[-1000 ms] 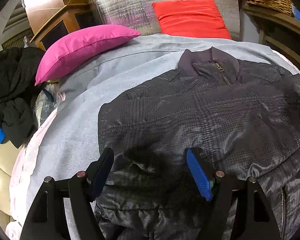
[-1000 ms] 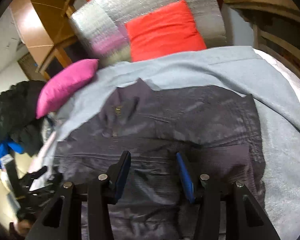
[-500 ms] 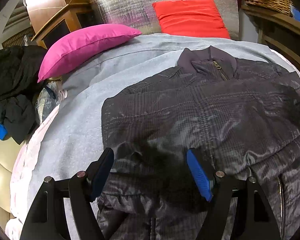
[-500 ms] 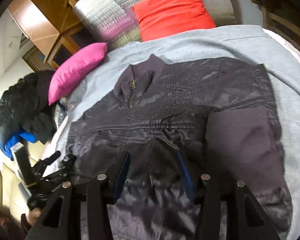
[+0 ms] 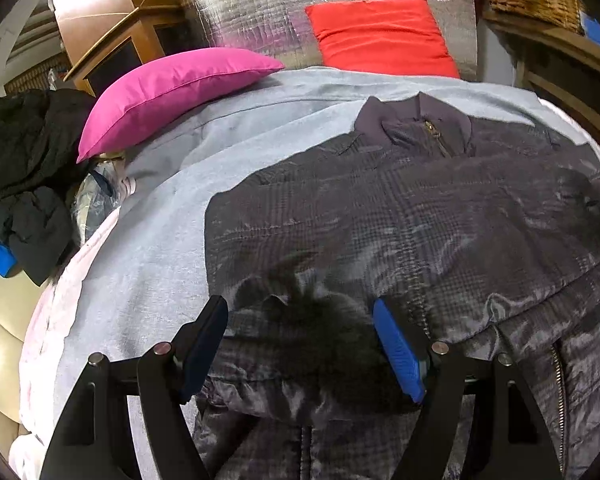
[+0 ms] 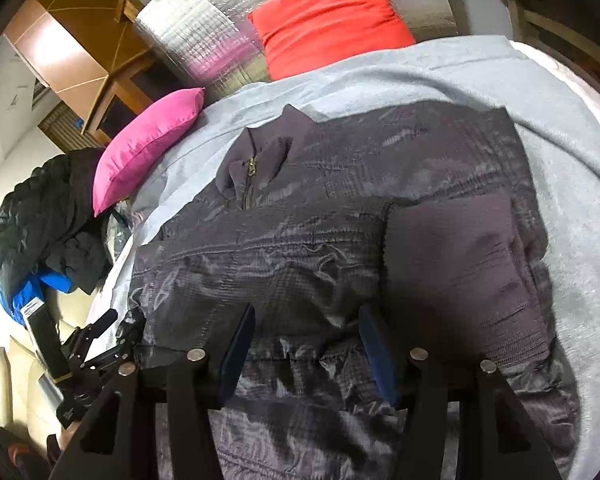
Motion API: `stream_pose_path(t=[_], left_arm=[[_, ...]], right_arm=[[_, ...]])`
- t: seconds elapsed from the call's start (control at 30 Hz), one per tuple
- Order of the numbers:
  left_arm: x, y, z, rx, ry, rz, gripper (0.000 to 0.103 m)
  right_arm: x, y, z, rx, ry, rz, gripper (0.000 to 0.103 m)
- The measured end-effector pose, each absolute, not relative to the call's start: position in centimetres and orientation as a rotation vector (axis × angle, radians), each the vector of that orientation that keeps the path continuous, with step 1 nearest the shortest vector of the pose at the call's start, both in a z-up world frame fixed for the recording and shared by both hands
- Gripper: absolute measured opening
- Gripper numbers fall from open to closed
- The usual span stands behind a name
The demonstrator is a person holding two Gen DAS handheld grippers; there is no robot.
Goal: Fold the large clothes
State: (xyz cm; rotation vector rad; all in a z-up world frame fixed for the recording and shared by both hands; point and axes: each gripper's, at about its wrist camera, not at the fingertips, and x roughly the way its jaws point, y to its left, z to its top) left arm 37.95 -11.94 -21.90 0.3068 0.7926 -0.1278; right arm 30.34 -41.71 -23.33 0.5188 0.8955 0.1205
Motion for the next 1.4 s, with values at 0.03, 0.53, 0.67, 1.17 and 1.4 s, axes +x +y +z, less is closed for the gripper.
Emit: stream_pose_path(t=[0.03,0.53,0.67,1.17,1.4], left_arm=[[38.0,-11.6,-21.5,0.297,0.784,-0.128,0.076],[43.3,-1.7,-23.2,-0.201,0.970,-0.091,0.090],[43.5,-2.5,-24.5,-0.235,1.016,-0.147,0.090],[43.7,-3.1,-25.4,-0.240,1.067,-0.160,0.068],[42.0,-4.0,-23.5,-0.136,0.997,-0.107,0.068]], right_arm=[[30.0,-42.2,-22.7,0.514,0.873,0.102,0.058],[28.4,-54.8,-27.9,0.907,0.874,-0.046,0.082],[30.2,-52.9,-29.3,0.898,0.921,0.047,0.083],[30.1,-48.7,-27.0,0.597,0.909,-0.055,0.044],[29.2,-49.7,-26.0,0.654,0.901,-0.044,0.065]])
